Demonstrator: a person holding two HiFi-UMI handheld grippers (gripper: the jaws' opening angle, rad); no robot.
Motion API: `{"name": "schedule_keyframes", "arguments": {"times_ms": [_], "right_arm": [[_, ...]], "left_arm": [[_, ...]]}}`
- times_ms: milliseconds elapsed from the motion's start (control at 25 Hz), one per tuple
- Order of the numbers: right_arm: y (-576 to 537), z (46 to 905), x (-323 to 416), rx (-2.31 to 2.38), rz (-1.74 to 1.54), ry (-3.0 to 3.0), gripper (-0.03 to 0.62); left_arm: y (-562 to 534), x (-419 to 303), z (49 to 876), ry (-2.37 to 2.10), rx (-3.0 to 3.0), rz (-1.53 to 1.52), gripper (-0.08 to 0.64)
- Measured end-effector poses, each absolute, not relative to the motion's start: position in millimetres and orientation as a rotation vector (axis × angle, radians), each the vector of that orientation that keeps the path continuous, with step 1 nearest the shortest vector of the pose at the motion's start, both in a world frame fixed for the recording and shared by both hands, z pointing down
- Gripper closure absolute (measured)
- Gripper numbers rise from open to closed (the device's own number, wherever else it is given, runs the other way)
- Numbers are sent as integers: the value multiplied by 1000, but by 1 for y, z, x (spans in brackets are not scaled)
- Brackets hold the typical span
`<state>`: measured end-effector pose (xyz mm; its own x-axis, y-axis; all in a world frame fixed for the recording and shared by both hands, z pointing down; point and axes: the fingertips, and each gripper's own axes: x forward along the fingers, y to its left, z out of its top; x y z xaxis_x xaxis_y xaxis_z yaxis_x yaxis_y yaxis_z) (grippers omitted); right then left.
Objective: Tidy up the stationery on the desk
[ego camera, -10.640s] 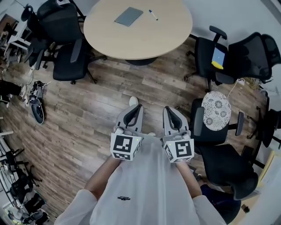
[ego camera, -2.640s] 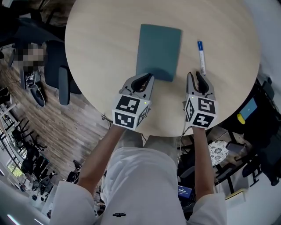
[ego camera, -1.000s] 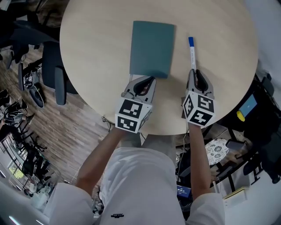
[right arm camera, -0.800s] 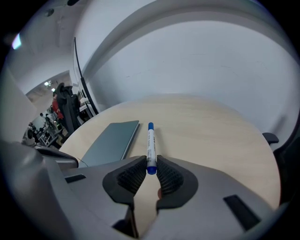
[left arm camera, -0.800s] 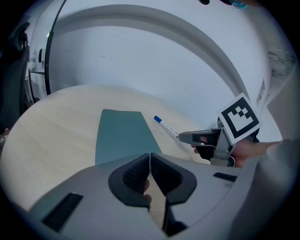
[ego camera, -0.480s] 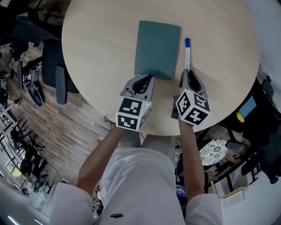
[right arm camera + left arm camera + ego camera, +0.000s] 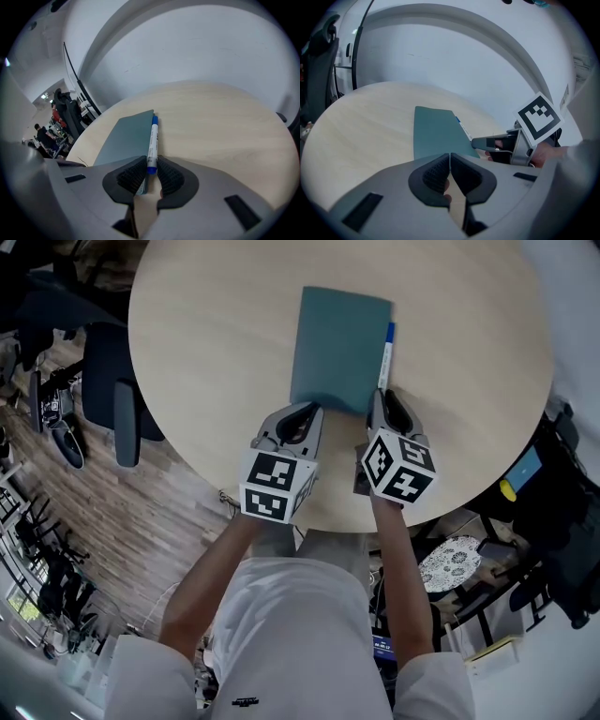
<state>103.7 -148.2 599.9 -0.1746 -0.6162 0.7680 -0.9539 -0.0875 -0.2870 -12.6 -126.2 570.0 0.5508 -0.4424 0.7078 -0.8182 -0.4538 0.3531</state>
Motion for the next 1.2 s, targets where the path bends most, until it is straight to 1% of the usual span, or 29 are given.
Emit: {"name": "schedule_keyframes", "arguments": {"times_ms": [160, 320, 400, 560, 800, 1040, 1120, 1200], "right_arm": [[-153, 601, 95, 1652, 1199, -1828, 494], [-150, 601, 91, 1595, 1229, -1870, 451], [-150, 601, 88, 1566, 1216, -1880, 440], [-148, 598, 88, 1562, 1182, -1874, 437], [-143, 583, 90, 1568, 1153, -1883, 437], [-136, 548, 101, 1614, 1029, -1933, 439], [-134, 534, 101, 1613, 998, -1956, 456], [-130, 519, 102, 1614, 956, -1973, 500]], "left_arm": [[-128, -18, 570, -1002, 2097, 698, 532], [-123, -19, 570, -998, 2098, 701, 532], [-122, -20, 570, -998, 2099, 702, 532], [-120, -19, 567, -1002, 2099, 696, 532], [-120, -19, 553, -1018, 2108, 679, 532], [-117, -15, 526, -1057, 2126, 645, 532], [-116, -15, 514, -1076, 2134, 635, 532], [-113, -15, 502, -1094, 2140, 624, 532]]}}
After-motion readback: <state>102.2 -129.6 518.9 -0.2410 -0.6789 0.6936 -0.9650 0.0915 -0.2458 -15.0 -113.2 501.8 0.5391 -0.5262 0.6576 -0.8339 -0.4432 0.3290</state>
